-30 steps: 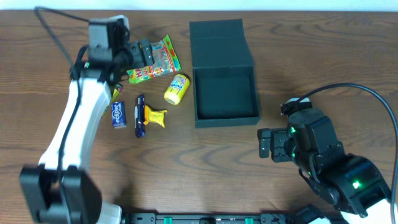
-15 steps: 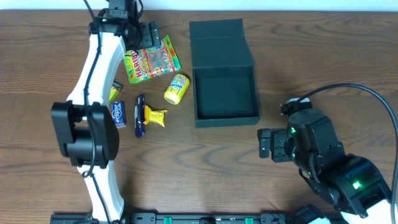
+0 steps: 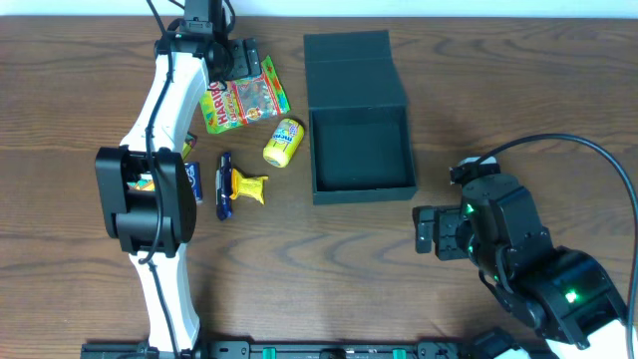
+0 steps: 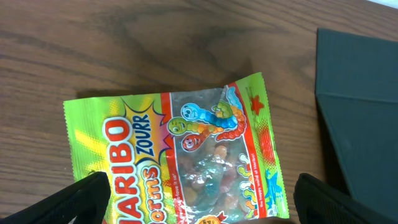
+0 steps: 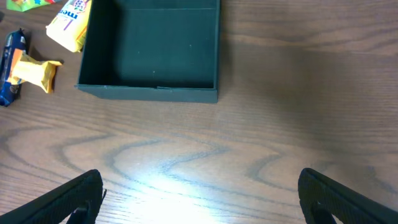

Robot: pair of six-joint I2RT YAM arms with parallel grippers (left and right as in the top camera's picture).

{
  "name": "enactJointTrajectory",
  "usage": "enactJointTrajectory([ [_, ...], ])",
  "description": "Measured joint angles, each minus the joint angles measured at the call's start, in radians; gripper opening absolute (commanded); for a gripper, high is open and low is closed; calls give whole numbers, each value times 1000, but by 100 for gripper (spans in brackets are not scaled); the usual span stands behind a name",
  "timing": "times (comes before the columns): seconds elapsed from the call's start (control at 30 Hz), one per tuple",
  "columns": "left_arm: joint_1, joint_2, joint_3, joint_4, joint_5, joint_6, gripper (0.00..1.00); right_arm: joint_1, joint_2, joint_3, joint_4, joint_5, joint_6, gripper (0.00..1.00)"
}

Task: Pack container
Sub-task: 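Grasp the Haribo bag with the left gripper and lift it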

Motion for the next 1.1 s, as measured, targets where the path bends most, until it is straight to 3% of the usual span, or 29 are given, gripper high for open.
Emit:
enactJointTrajectory([
  [1.1, -32, 200, 33, -51, -48, -126, 96, 0, 0, 0, 0, 0, 0, 99],
])
